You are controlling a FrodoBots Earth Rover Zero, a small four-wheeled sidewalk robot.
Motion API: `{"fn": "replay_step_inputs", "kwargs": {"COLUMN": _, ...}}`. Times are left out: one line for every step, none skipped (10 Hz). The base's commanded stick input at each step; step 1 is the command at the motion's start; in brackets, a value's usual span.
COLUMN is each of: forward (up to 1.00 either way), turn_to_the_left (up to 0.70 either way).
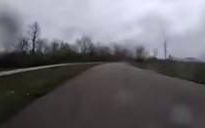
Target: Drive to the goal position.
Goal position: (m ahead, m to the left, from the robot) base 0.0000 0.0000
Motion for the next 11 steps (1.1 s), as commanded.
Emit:
{"fn": "replay_step_inputs", "kwargs": {"forward": 0.70, "turn_to_the_left": 0.00}}
{"fn": "replay_step_inputs", "kwargs": {"forward": 0.70, "turn_to_the_left": 0.00}}
{"fn": "replay_step_inputs", "kwargs": {"forward": 0.70, "turn_to_the_left": 0.00}}
{"fn": "replay_step_inputs", "kwargs": {"forward": 0.70, "turn_to_the_left": 0.00}}
{"fn": "replay_step_inputs", "kwargs": {"forward": 0.68, "turn_to_the_left": 0.00}}
{"fn": "replay_step_inputs", "kwargs": {"forward": 0.55, "turn_to_the_left": 0.00}}
{"fn": "replay_step_inputs", "kwargs": {"forward": 0.41, "turn_to_the_left": 0.00}}
{"fn": "replay_step_inputs", "kwargs": {"forward": 0.28, "turn_to_the_left": 0.00}}
{"fn": "replay_step_inputs", "kwargs": {"forward": 0.15, "turn_to_the_left": 0.00}}
{"fn": "replay_step_inputs", "kwargs": {"forward": 0.01, "turn_to_the_left": 0.00}}
{"fn": "replay_step_inputs", "kwargs": {"forward": 0.00, "turn_to_the_left": 0.00}}
